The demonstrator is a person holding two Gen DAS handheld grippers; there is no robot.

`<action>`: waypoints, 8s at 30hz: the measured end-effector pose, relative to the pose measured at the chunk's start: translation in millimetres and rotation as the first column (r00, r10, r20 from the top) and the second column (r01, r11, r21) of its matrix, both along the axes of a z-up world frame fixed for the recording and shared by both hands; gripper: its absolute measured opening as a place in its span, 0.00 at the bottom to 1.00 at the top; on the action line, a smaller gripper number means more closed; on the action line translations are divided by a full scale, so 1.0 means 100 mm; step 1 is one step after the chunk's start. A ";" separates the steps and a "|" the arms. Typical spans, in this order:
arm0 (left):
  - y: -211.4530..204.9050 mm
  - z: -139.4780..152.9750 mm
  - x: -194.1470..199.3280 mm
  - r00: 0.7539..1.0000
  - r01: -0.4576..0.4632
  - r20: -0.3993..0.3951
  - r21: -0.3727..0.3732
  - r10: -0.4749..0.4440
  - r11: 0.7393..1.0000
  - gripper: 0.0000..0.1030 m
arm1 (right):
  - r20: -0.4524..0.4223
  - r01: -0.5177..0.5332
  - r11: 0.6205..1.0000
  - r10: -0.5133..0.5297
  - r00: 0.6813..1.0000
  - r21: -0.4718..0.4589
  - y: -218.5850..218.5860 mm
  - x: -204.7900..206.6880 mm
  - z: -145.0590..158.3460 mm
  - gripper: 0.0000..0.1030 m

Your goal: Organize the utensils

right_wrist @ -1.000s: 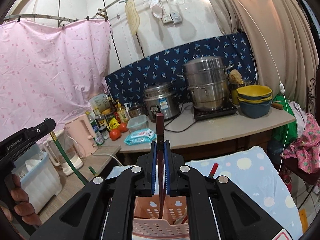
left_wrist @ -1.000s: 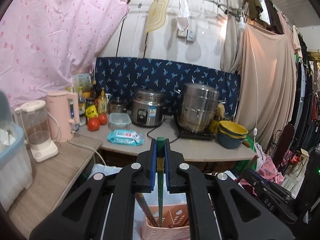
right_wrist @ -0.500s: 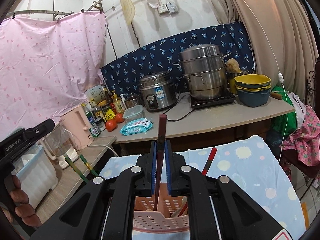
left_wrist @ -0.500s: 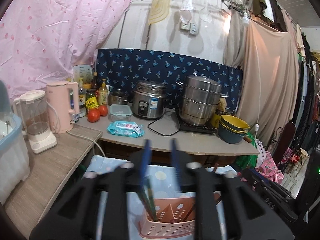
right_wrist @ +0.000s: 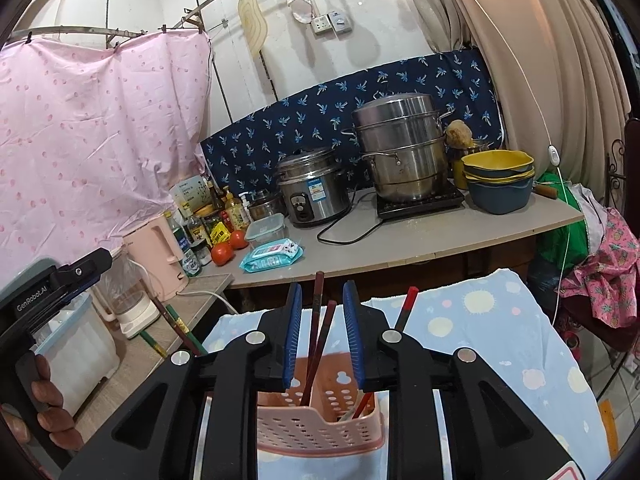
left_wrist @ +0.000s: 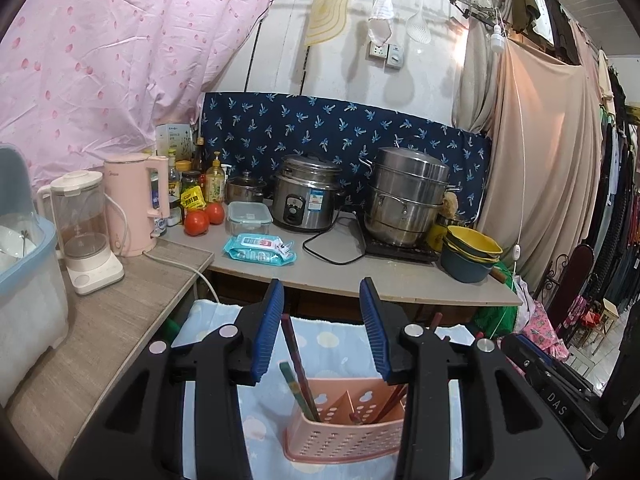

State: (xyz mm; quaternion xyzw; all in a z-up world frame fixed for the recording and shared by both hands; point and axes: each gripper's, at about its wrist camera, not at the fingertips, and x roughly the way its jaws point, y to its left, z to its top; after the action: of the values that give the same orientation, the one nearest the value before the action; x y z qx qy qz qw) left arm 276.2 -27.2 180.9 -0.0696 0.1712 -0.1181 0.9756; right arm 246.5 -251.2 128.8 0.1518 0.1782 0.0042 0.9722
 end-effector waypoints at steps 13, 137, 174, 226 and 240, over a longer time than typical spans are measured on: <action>0.05 -0.51 -0.52 0.996 0.019 -0.087 0.051 -0.015 0.999 0.37 | -0.109 -0.061 0.998 0.058 0.992 -0.020 0.15 -0.65 -0.45 0.21; 0.06 -1.40 -1.61 0.929 0.174 -0.335 0.012 -0.160 0.985 0.01 | -0.087 -0.023 0.998 0.027 0.996 0.051 0.18 -1.97 -0.52 0.07; 0.00 0.09 -0.02 0.998 0.047 -0.044 0.052 -0.045 0.998 0.01 | 0.164 0.071 0.997 -0.067 0.984 -0.022 -0.35 -0.35 0.92 0.07; 0.03 -0.66 -0.43 0.982 0.038 -0.187 0.088 -0.021 0.995 0.36 | -0.095 -0.032 0.996 0.024 0.995 -0.082 0.11 -0.52 -0.25 0.25; 0.01 -1.33 -0.99 0.945 0.031 -0.327 0.138 0.016 0.990 0.39 | -0.229 -0.060 0.995 0.039 0.973 -0.085 0.41 -1.19 -0.83 0.27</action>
State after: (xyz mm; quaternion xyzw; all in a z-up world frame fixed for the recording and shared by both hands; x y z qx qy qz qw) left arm 177.5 -26.3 47.5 -0.0184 0.3391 -0.0962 0.9356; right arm 127.0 -210.7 46.1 0.1021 0.2918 0.0028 0.9510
